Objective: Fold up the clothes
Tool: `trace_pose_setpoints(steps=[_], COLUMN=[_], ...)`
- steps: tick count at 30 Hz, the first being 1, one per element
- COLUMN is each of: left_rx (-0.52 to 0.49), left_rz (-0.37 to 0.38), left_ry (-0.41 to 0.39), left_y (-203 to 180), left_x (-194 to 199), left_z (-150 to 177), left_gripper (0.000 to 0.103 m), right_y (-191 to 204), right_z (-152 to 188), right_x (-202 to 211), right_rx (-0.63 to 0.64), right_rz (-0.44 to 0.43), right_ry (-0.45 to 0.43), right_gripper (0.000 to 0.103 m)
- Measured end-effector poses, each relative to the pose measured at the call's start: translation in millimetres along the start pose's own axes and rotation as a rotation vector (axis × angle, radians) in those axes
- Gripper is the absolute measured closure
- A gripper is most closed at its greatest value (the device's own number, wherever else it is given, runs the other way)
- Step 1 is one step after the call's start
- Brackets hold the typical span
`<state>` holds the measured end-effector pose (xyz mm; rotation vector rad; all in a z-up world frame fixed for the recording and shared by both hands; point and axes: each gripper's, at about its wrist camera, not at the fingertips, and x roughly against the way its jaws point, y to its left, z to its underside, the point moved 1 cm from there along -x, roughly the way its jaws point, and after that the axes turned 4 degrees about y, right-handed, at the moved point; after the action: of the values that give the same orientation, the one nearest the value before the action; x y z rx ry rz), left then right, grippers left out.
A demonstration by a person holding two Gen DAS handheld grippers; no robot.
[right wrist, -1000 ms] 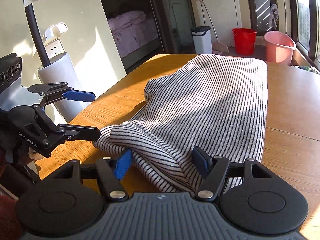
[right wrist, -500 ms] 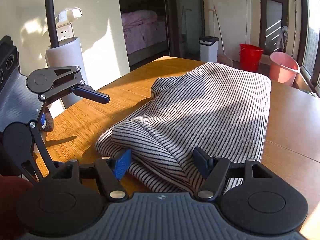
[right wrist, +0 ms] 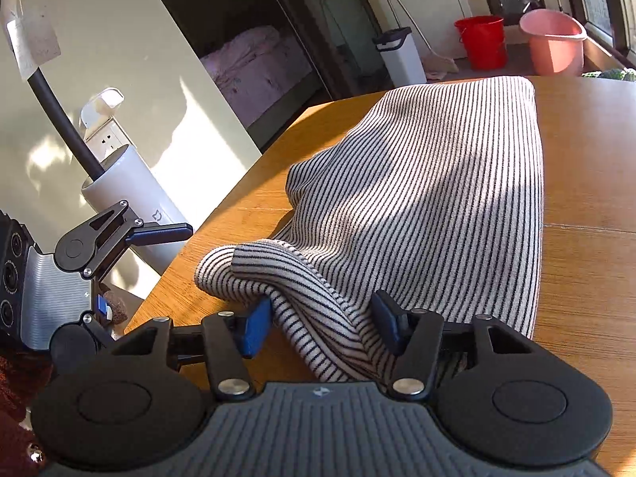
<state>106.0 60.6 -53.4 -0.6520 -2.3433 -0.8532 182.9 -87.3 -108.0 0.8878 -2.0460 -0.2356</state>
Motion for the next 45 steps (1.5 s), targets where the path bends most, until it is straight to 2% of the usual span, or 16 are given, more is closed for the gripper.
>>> trace_pose_setpoints(steps=[6, 9, 13, 14, 16, 19, 22, 24, 26, 27, 30, 34, 36, 40, 43, 45], left_rx=[-0.192, -0.297, -0.302, -0.291, -0.18, 0.124, 0.416, 0.519, 0.573, 0.6, 0.571, 0.497, 0.514, 0.556, 0.577, 0.571], left_rz=[-0.054, -0.054, -0.001, 0.016, 0.089, 0.291, 0.477, 0.536, 0.558, 0.57, 0.539, 0.539, 0.544, 0.514, 0.555, 0.551], left_ry=[-0.073, -0.157, -0.179, -0.181, -0.163, -0.114, -0.076, -0.065, -0.061, -0.059, -0.053, -0.096, -0.15, -0.23, -0.191, -0.139], left_y=[-19, -32, -45, -47, -37, 0, 38, 50, 55, 57, 55, 60, 71, 87, 83, 76], left_x=[-36, -45, -48, -48, -51, -59, -71, -76, -80, -81, -74, -43, -28, -18, -46, -69], left_z=[-24, -26, -26, -26, -30, -40, -42, -40, -38, -36, -32, -28, -29, -37, -45, -46], left_gripper=[0.0, 0.003, 0.049, 0.051, 0.054, 0.054, 0.054, 0.054, 0.054, 0.054, 0.052, 0.027, 0.023, 0.032, 0.046, 0.048], right_y=[2, 14, 45, 50, 59, 65, 69, 70, 71, 71, 71, 83, 93, 116, 136, 147], right_z=[3, 3, 18, 23, 34, 45, 46, 46, 46, 45, 36, 39, 41, 44, 45, 35], right_x=[1, 7, 31, 36, 44, 42, 21, -1, -22, -31, -36, -11, 10, 50, 75, 88], right_rx=[0.019, 0.129, 0.427, 0.488, 0.59, 0.692, 0.787, 0.868, 0.97, 1.005, 0.974, 0.953, 0.924, 0.91, 0.929, 0.932], right_rz=[0.008, 0.074, 0.303, 0.348, 0.422, 0.526, 0.582, 0.629, 0.686, 0.711, 0.666, 0.603, 0.561, 0.522, 0.538, 0.543], right_ry=[-0.004, -0.009, -0.065, -0.069, -0.065, -0.063, -0.071, -0.077, -0.087, -0.088, -0.039, 0.037, 0.079, 0.152, 0.181, 0.18], right_gripper=[0.048, 0.048, 0.034, 0.03, 0.027, 0.026, 0.021, 0.02, 0.026, 0.051, 0.074, 0.079, 0.079, 0.079, 0.079, 0.079])
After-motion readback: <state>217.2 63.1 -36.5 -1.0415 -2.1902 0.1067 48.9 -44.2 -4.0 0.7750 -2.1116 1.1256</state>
